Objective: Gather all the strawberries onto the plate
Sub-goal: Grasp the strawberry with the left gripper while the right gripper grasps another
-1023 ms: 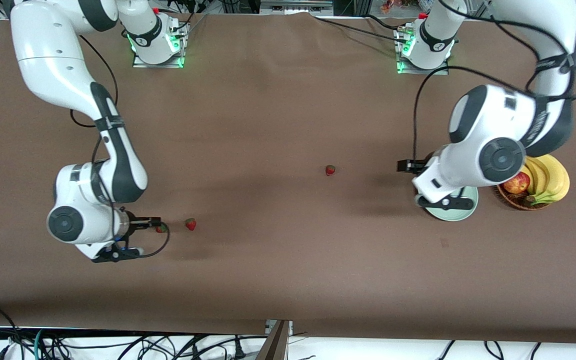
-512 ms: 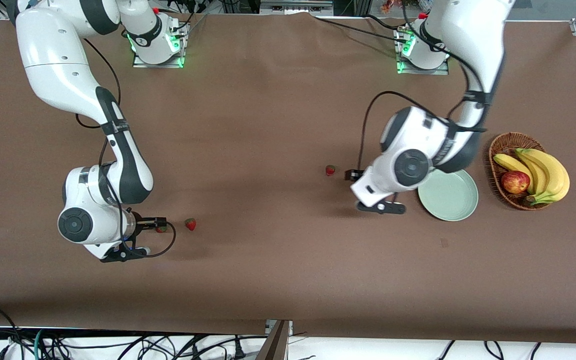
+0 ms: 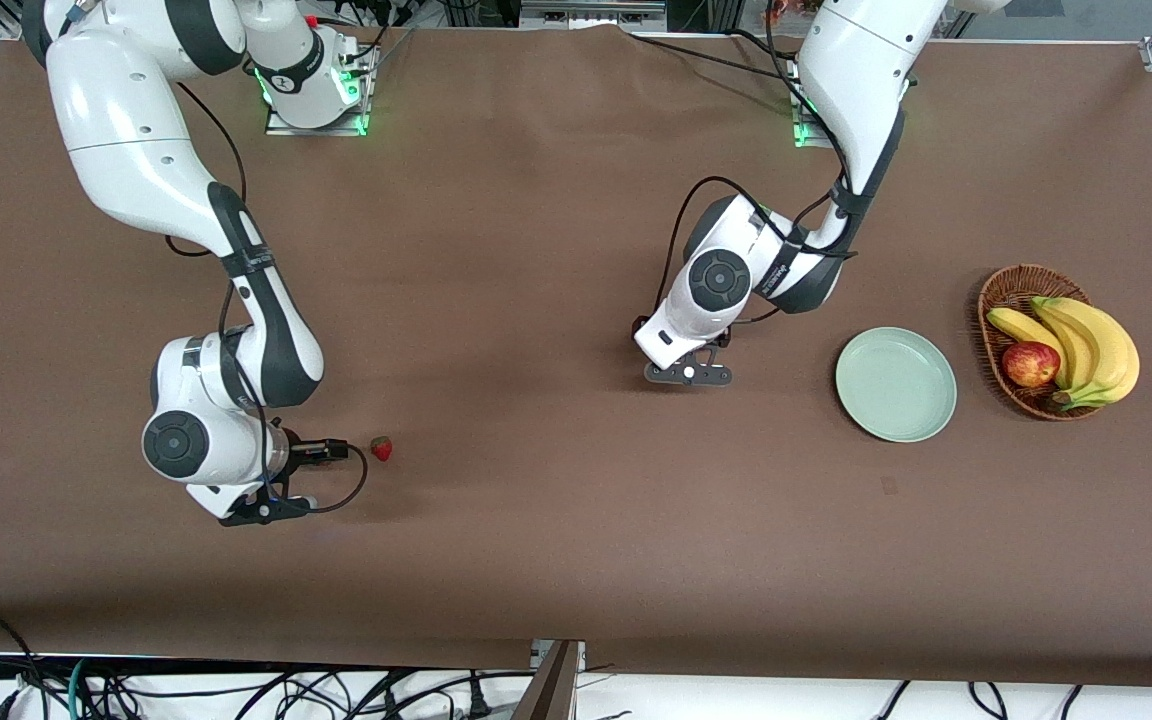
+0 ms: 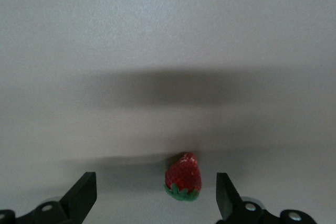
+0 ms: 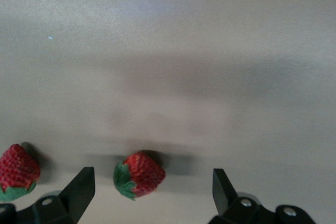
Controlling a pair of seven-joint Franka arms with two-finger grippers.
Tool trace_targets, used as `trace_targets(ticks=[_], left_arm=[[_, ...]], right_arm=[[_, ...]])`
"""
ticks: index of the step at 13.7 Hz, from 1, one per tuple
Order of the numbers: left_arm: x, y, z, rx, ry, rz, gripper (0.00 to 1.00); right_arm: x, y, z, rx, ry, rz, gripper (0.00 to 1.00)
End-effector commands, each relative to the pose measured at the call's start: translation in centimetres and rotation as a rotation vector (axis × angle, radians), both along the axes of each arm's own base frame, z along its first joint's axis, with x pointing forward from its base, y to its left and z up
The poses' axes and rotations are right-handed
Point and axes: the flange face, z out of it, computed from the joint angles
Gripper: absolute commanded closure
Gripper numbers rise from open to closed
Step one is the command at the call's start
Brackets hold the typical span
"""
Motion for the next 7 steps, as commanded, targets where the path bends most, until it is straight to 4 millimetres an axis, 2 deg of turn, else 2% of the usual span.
trace_targets(ticks=[1, 4, 6, 7], left_arm=[[-0.2, 0.1, 0.6, 0.003, -0.029, 0.000, 0.00], [-0.9, -0.8, -0.4, 0.007, -0.027, 0.011, 0.00], [-1.2, -1.1, -1.0, 0.012, -0.020, 0.006, 0.02], [-2.0, -2.0, -1.3, 0.015, -0.017, -0.012, 0.08]], right_arm=[[-0.2, 0.3, 0.2, 0.004, -0.006, 0.002, 0.15], [-0.2, 0.2, 0.1, 0.005, -0.003, 0.012, 0.52], [-0.2, 0.2, 0.1, 0.005, -0.003, 0.016, 0.68], [-0.2, 0.3, -0.1, 0.005, 0.000, 0.017, 0.74]])
